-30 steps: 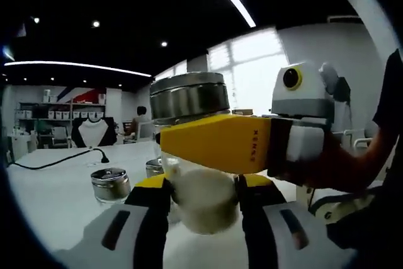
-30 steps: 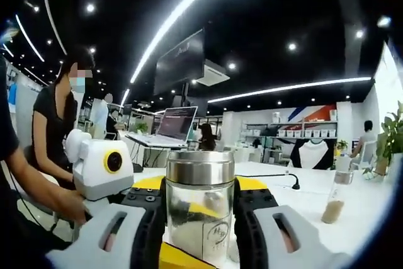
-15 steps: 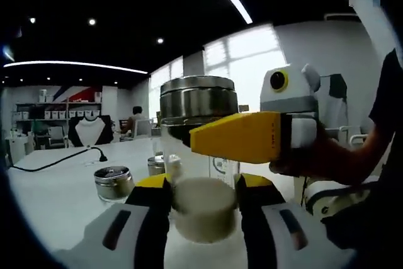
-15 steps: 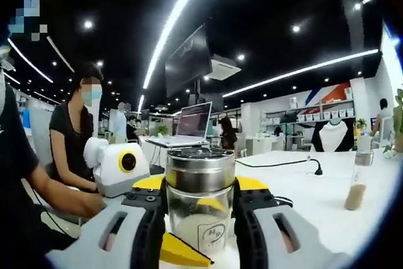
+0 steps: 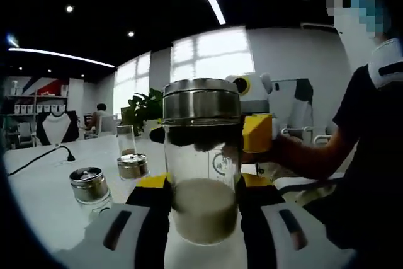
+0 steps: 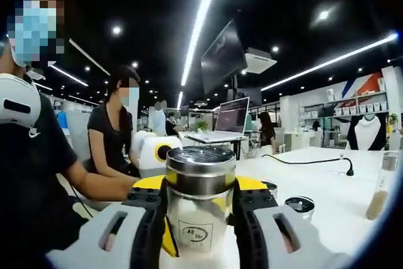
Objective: Rotate the seasoning bottle until the label or dispensing opening points toward the visible target arrow and the bottle remains upright within the marked orientation range
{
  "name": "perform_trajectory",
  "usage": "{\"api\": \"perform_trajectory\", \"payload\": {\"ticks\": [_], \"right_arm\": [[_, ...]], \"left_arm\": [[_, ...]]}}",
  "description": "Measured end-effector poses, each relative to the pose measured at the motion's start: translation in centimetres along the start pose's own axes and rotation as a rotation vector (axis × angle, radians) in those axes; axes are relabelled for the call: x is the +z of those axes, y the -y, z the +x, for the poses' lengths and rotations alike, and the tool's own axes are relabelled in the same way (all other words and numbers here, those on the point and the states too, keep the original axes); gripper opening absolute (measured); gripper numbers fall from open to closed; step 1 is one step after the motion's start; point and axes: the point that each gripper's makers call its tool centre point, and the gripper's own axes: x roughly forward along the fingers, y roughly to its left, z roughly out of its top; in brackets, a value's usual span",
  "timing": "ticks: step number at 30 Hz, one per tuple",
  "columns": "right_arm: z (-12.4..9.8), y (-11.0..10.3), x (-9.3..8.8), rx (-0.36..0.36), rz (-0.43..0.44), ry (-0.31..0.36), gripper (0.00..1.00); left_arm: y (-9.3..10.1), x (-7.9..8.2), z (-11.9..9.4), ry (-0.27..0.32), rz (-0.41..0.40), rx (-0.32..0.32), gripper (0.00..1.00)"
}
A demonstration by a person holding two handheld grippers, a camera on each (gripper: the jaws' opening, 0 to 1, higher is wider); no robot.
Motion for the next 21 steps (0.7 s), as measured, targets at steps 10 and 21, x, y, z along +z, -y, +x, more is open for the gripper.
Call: {"api": "perform_trajectory", "payload": {"ticks": [10, 21], "right_arm": [[0.4, -0.1, -0.9, -0.028, -0.036, -0.054, 0.40], [0.8, 1.8, 1.1, -0.247, -0.109, -0.016, 0.39]], "left_arm": [[-0.3, -0.9, 0.2, -0.038, 0.022, 0.006, 0.45], [-2.2, -0.5, 1.0, 0.013, 0.034, 0.139, 0.47]]}}
